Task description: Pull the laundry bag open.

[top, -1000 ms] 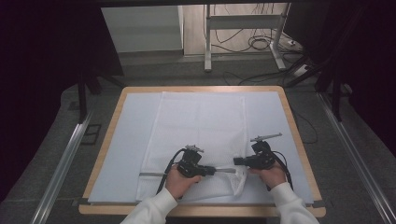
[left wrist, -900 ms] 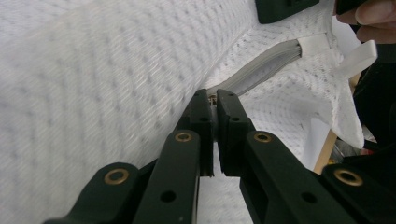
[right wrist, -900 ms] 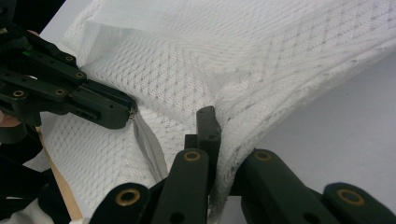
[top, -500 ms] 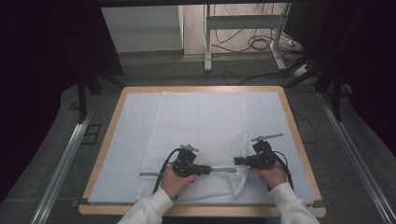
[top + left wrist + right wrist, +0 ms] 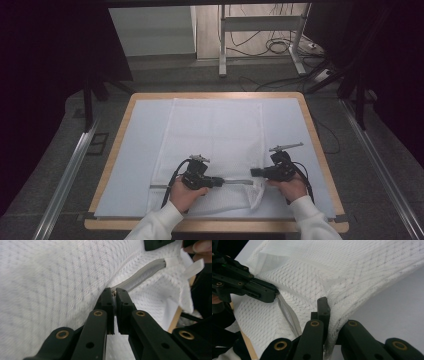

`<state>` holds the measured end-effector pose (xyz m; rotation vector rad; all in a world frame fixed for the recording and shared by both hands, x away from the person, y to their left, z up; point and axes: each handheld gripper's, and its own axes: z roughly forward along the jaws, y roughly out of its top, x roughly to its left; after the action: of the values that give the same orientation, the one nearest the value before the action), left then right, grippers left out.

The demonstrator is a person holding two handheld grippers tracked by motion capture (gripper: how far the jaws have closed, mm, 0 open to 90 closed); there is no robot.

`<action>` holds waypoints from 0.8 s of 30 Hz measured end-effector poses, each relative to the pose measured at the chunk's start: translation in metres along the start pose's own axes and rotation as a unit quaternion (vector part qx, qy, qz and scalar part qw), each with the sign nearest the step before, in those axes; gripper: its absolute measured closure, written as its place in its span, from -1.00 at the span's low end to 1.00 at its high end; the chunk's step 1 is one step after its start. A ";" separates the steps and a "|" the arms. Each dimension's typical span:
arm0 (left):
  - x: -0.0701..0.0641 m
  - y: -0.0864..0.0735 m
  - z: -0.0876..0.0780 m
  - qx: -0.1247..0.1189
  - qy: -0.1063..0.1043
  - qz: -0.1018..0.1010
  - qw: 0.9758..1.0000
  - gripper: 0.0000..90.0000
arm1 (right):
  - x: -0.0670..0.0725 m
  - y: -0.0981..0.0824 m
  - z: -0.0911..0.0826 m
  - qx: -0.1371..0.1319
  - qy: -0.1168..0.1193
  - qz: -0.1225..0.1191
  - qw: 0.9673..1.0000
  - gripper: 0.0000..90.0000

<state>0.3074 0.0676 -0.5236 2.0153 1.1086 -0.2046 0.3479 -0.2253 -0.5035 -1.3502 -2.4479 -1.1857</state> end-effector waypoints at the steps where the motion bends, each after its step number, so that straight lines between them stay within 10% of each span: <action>1: 0.000 -0.001 -0.001 -0.001 0.001 0.000 1.000 0.92 | 0.000 0.000 0.000 0.000 0.001 0.001 1.000 0.96; 24: 0.014 -0.011 -0.011 -0.004 0.010 -0.015 1.000 0.92 | 0.000 0.000 0.000 0.005 0.003 -0.005 1.000 0.96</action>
<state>0.3050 0.0875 -0.5288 1.9997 1.1508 -0.1956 0.3478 -0.2249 -0.5037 -1.3324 -2.4560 -1.1770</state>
